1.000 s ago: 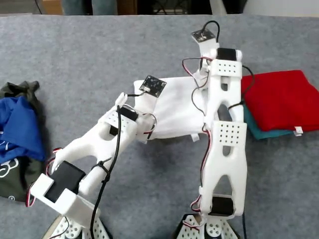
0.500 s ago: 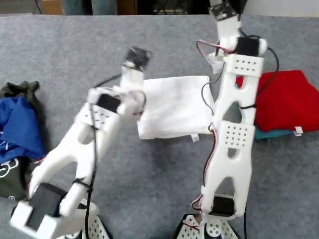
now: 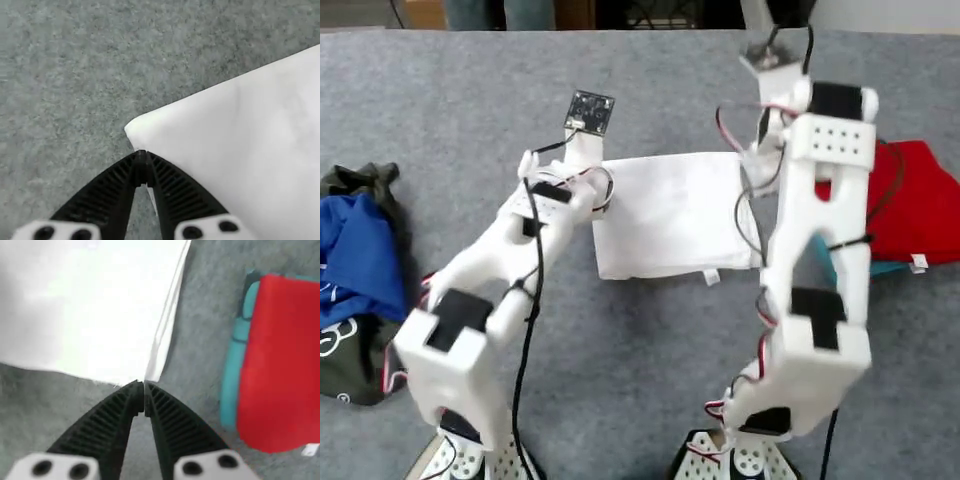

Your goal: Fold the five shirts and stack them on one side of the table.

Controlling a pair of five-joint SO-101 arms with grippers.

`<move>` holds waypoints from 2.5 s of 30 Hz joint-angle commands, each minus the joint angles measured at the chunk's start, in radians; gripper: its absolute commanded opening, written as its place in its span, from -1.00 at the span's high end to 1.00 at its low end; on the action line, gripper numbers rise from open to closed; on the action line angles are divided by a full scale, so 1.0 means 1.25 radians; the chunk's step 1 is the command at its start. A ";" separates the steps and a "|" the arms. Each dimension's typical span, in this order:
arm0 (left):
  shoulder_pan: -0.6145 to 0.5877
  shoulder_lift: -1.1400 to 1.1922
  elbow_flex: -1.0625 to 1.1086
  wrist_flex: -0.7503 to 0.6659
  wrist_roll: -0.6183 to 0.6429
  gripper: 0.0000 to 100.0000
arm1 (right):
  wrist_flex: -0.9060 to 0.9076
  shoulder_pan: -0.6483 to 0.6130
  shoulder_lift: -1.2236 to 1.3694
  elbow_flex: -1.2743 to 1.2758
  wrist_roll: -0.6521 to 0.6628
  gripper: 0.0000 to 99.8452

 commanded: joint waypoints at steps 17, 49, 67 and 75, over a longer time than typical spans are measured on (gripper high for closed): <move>-0.042 0.037 -0.072 -0.017 -0.002 0.94 | -0.481 0.020 -0.157 0.671 0.011 0.97; -0.112 0.036 -0.088 -0.014 0.059 0.94 | -0.484 -0.136 -0.338 0.686 -0.535 0.36; -0.118 0.036 -0.089 -0.014 0.058 0.94 | -0.470 -0.117 0.083 0.487 -0.600 0.50; -0.118 0.036 -0.088 -0.014 0.058 0.94 | -0.415 -0.113 0.087 0.465 -0.566 0.97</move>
